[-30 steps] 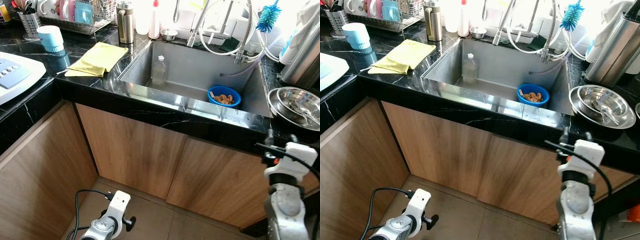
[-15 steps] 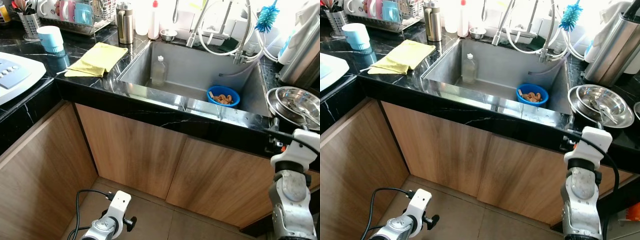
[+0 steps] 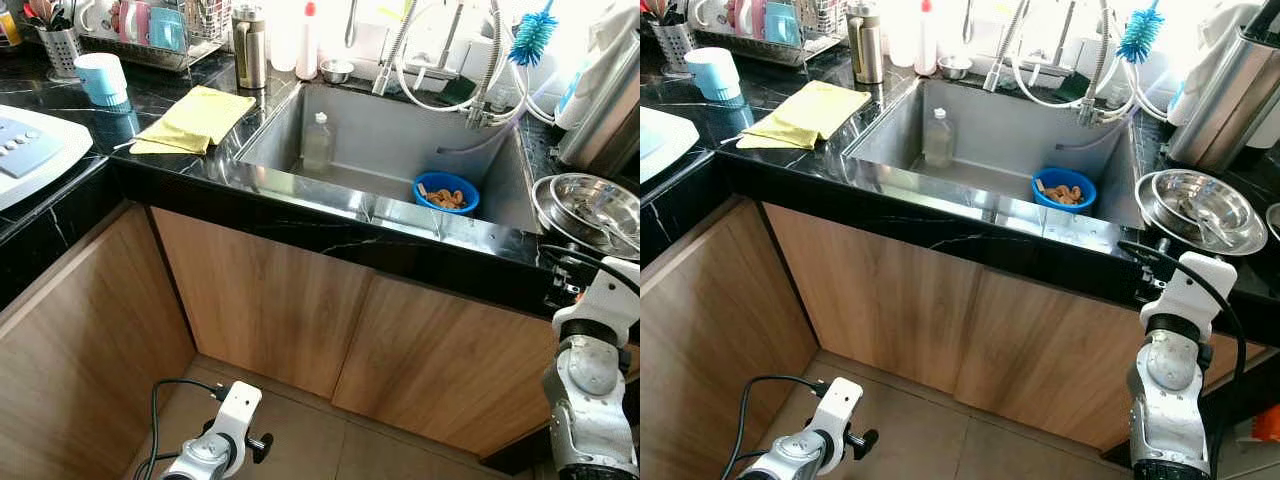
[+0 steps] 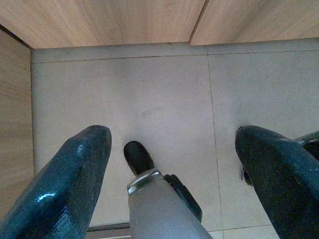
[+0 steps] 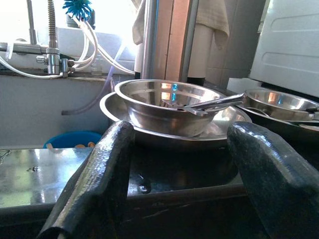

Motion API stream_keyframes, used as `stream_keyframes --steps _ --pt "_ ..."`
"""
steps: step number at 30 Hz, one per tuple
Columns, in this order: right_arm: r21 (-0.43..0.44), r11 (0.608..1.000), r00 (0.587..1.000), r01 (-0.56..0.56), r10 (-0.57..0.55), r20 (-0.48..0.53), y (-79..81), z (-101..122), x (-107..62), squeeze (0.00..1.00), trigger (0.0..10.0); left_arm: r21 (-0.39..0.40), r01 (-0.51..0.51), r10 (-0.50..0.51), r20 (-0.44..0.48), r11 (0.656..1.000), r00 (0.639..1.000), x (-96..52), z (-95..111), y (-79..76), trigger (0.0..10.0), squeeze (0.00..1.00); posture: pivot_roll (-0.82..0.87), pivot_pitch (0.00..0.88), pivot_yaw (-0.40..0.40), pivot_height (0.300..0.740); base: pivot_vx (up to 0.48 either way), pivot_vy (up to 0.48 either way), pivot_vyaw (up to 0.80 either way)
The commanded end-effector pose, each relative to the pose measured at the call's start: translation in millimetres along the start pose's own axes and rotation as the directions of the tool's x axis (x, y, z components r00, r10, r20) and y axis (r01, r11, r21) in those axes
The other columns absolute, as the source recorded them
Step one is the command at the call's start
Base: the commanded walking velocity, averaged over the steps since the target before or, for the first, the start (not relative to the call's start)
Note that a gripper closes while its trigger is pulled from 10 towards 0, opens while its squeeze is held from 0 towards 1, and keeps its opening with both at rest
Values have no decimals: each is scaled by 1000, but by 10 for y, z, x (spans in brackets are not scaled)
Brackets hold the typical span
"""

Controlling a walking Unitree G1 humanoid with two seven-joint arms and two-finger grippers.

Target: Kitchen organization

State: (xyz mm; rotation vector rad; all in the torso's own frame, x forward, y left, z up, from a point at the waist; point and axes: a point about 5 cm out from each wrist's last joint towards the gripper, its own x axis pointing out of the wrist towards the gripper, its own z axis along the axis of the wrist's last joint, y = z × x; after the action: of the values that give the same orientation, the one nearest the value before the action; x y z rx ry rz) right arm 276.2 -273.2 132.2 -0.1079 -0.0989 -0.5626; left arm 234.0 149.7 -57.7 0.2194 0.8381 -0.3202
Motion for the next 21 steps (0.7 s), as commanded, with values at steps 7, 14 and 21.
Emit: stream_keyframes --steps 7,14,21 --pt "35 999 999 27 -26 -46 -44 -29 52 0 10000 12 14 -14 -13 1000 1000 4 -29 -51 10000 0 140 38 -103 740 0 0 0" --pt "80 991 994 -108 109 -20 165 -17 -17 0 10000 10 5 -5 -19 1000 1000 0 -39 -26 10000 0 137 52 -102 740 0 0 0" --pt "94 979 983 -182 184 -14 303 -101 -215 0 10000 4 -7 7 -20 1000 1000 -4 -47 -9 10000 0 138 61 -104 740 0 0 0"
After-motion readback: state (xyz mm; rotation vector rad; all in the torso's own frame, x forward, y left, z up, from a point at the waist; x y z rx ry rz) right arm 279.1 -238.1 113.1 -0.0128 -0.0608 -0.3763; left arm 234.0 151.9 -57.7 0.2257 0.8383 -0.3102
